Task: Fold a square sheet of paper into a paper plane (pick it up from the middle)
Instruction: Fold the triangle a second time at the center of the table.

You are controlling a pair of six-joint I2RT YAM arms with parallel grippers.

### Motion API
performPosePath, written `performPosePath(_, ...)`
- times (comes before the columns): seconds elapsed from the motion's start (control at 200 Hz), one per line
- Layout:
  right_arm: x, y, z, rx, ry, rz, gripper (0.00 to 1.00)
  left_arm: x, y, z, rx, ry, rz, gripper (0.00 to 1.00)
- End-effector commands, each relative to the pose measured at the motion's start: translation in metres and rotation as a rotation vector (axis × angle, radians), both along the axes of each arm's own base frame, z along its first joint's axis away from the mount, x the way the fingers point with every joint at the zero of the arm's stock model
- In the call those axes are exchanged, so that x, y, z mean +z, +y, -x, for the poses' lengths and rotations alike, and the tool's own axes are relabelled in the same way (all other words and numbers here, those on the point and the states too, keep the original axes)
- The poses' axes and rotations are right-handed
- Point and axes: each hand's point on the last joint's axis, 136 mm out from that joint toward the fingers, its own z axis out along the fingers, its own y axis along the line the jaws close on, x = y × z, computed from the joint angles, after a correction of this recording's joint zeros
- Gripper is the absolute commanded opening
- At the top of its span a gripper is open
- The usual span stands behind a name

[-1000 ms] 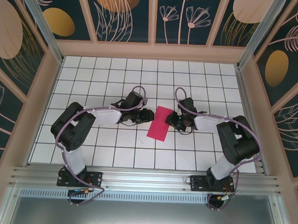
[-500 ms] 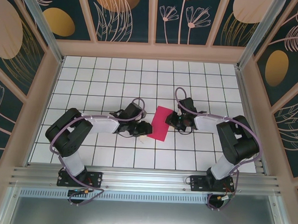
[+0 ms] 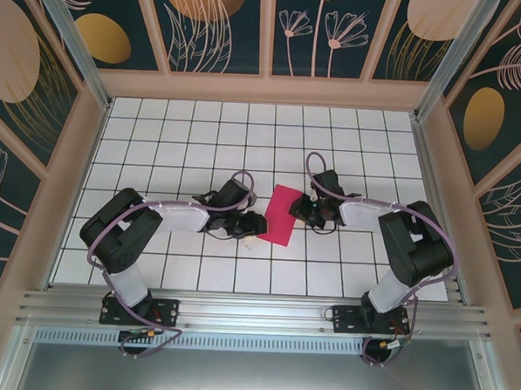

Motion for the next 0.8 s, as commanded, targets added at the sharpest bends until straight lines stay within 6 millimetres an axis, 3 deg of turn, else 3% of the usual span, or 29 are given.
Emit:
performPosePath(0.0, -0.016, -0.007, 0.009, 0.006, 0.049, 0.048, 0.29, 0.018, -0.013, -0.007, 0.001, -0.028, 0.06, 0.39)
performPosePath(0.24, -0.014, -0.007, 0.009, 0.007, 0.044, 0.047, 0.29, 0.02, -0.013, -0.01, 0.021, -0.04, 0.072, 0.39)
performPosePath(0.265, -0.015, -0.007, 0.009, 0.008, 0.044, 0.048, 0.29, 0.032, -0.014, -0.012, 0.024, -0.063, 0.092, 0.39)
performPosePath(0.475, -0.015, -0.006, 0.009, 0.006, 0.046, 0.044, 0.28, 0.043, -0.023, -0.018, 0.021, -0.101, 0.162, 0.41)
performPosePath(0.55, -0.015, -0.005, 0.009, 0.011, 0.047, 0.038, 0.29, 0.044, -0.026, -0.021, 0.012, -0.108, 0.166, 0.41)
performPosePath(0.57, -0.014, -0.004, 0.009, 0.012, 0.045, 0.036, 0.29, 0.034, -0.026, -0.021, 0.01, -0.09, 0.153, 0.41)
performPosePath(0.636, -0.014, -0.004, 0.008, 0.012, 0.045, 0.036, 0.28, 0.03, -0.027, -0.023, 0.006, -0.077, 0.158, 0.42)
performPosePath(0.796, -0.012, -0.004, 0.007, 0.012, 0.04, 0.033, 0.29, 0.036, -0.025, -0.036, 0.026, -0.1, 0.168, 0.43)
